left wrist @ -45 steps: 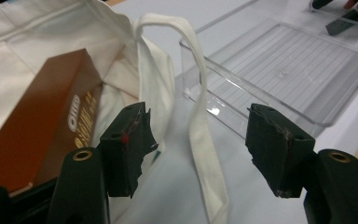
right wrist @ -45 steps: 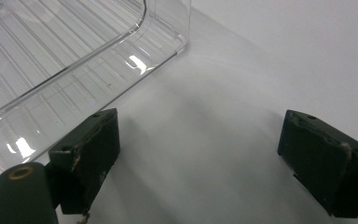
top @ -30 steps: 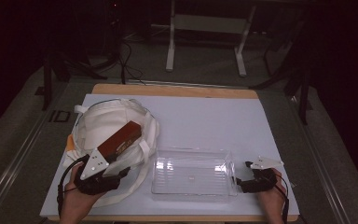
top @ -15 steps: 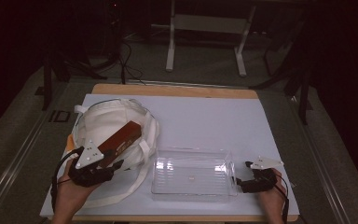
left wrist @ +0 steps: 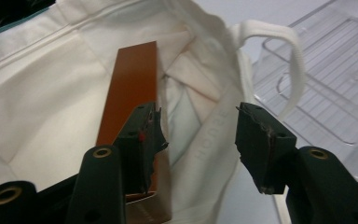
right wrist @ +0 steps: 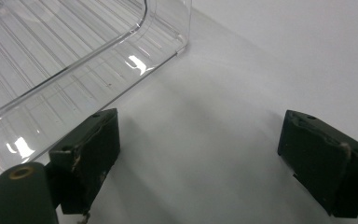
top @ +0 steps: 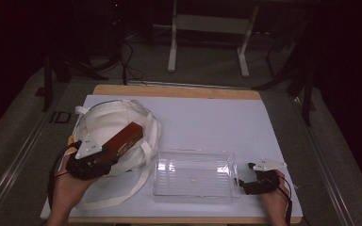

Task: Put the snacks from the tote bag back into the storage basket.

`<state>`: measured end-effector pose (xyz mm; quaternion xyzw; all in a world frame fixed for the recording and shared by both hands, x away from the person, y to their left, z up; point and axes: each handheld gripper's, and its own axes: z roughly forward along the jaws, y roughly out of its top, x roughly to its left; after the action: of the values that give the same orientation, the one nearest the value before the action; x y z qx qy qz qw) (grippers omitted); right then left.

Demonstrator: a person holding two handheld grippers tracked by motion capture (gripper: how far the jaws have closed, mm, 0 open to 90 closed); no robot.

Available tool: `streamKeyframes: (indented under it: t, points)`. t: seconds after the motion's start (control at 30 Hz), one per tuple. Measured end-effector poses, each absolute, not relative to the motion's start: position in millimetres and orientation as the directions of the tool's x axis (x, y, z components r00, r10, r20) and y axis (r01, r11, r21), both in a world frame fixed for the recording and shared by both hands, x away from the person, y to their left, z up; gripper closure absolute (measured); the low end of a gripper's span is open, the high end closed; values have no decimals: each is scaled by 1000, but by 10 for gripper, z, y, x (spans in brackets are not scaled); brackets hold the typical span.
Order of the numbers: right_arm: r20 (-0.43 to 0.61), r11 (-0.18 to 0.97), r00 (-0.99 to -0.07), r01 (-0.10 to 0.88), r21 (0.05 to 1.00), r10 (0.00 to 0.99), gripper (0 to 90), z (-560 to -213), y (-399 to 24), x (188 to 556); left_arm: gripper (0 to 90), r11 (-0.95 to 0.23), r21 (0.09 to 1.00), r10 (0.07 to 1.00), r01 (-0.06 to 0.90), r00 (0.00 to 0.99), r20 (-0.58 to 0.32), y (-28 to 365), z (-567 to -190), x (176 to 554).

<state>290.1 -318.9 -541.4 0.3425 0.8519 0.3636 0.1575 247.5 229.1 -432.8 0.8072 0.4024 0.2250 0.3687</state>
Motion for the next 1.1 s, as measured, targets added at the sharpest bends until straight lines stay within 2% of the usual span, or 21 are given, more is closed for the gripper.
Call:
streamKeyframes:
  t: [0.33, 0.7, 1.1]
  points:
    - [-20, 500, -715, 469, 728, 699, 129, -5414, -3188, 2900, 361, -389, 757, 843, 525, 534, 62, 2371, -4364, 2580]
    - [-19, 500, -715, 470, 728, 699, 131, -5413, -3186, 2897, 358, -426, 703, 844, 570, 530, 81, 2461, -4365, 2749]
    - [-19, 501, -715, 470, 727, 699, 131, -5412, -3187, 2897, 374, -422, 652, 845, 631, 534, 29, 2552, -4431, 2896]
